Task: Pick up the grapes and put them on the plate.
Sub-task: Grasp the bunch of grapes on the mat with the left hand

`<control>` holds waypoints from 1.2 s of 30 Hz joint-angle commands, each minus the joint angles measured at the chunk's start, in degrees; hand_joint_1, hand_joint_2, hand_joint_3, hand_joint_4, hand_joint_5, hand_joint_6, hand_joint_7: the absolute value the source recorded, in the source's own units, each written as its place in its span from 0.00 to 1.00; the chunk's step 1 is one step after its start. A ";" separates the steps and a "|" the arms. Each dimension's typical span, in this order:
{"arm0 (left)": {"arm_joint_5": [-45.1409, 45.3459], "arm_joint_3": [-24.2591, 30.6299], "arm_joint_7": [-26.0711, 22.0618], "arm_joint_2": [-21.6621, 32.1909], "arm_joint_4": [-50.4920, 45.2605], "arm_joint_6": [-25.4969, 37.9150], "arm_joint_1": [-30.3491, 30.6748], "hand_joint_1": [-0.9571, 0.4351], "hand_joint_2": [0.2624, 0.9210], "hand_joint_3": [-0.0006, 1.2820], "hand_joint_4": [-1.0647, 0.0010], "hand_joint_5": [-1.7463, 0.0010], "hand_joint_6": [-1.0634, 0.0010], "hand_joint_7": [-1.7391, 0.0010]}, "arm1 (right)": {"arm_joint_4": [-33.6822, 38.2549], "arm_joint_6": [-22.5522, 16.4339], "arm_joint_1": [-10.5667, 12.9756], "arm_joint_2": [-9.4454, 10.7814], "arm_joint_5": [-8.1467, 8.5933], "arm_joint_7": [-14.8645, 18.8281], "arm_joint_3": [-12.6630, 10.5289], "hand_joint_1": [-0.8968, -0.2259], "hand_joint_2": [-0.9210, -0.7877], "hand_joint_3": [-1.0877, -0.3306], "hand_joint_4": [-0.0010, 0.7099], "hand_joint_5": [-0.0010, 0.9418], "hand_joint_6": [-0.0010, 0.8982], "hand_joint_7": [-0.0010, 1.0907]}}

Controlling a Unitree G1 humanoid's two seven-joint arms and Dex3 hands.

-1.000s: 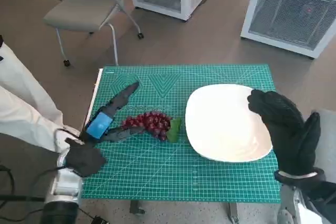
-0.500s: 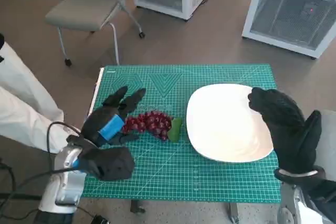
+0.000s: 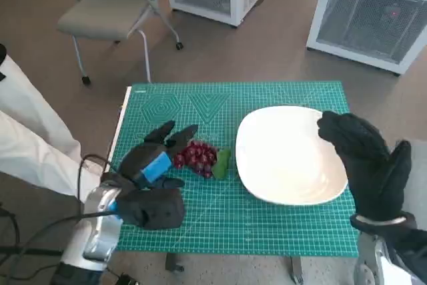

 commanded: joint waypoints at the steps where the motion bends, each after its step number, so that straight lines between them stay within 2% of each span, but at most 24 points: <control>1: 1.80 -2.88 1.08 -0.50 4.65 1.86 -4.34 0.69 0.80 0.01 0.98 1.00 0.83 1.00 | 0.30 1.01 1.38 -0.36 0.07 0.27 -0.03 0.82 0.00 0.61 0.54 0.91 0.22 0.96; 6: 3.45 -5.73 2.18 -1.30 9.71 3.39 -7.75 0.69 0.79 0.01 0.98 1.00 0.83 1.00 | 0.28 1.08 1.41 -0.36 -0.04 0.19 -0.06 0.82 0.00 0.61 0.54 0.91 0.22 0.96; 14: 3.04 -7.17 3.17 -1.19 11.79 3.77 -9.07 0.69 0.79 0.00 0.98 1.00 0.82 1.00 | 0.21 1.14 1.43 -0.34 -0.06 0.19 -0.08 0.82 0.00 0.61 0.54 0.91 0.22 0.96; 16: 3.98 -8.60 3.81 -2.29 16.38 4.44 -11.68 0.68 0.79 0.00 0.98 1.00 0.82 1.00 | 0.08 1.22 1.48 -0.37 -0.07 0.14 -0.09 0.82 0.00 0.61 0.54 0.91 0.22 0.96; 20: 6.54 -12.73 6.79 -6.72 32.86 6.06 -20.55 0.68 0.78 0.00 0.98 1.00 0.82 1.00 | 0.28 1.26 1.51 -0.37 -0.23 0.08 -0.15 0.82 0.00 0.61 0.54 0.91 0.22 0.96; 22: 6.99 -13.90 8.06 -8.19 38.16 6.19 -23.20 0.68 0.78 0.00 0.98 1.00 0.82 1.00 | 0.36 1.25 1.55 -0.33 -0.32 0.06 -0.15 0.82 0.00 0.61 0.54 0.91 0.22 0.96; 29: 7.48 -17.07 10.87 -11.78 50.36 5.95 -28.54 0.66 0.77 0.00 1.00 1.00 0.82 1.00 | 0.04 1.32 1.96 -0.34 -0.32 0.14 -0.14 0.82 0.00 0.61 0.54 0.91 0.23 0.96; 36: 6.82 -19.26 12.28 -14.04 58.20 5.05 -31.31 0.64 0.78 0.00 1.00 1.00 0.82 1.00 | -0.42 1.54 2.33 -0.47 -0.22 0.14 -0.19 0.82 0.00 0.61 0.54 0.91 0.23 0.96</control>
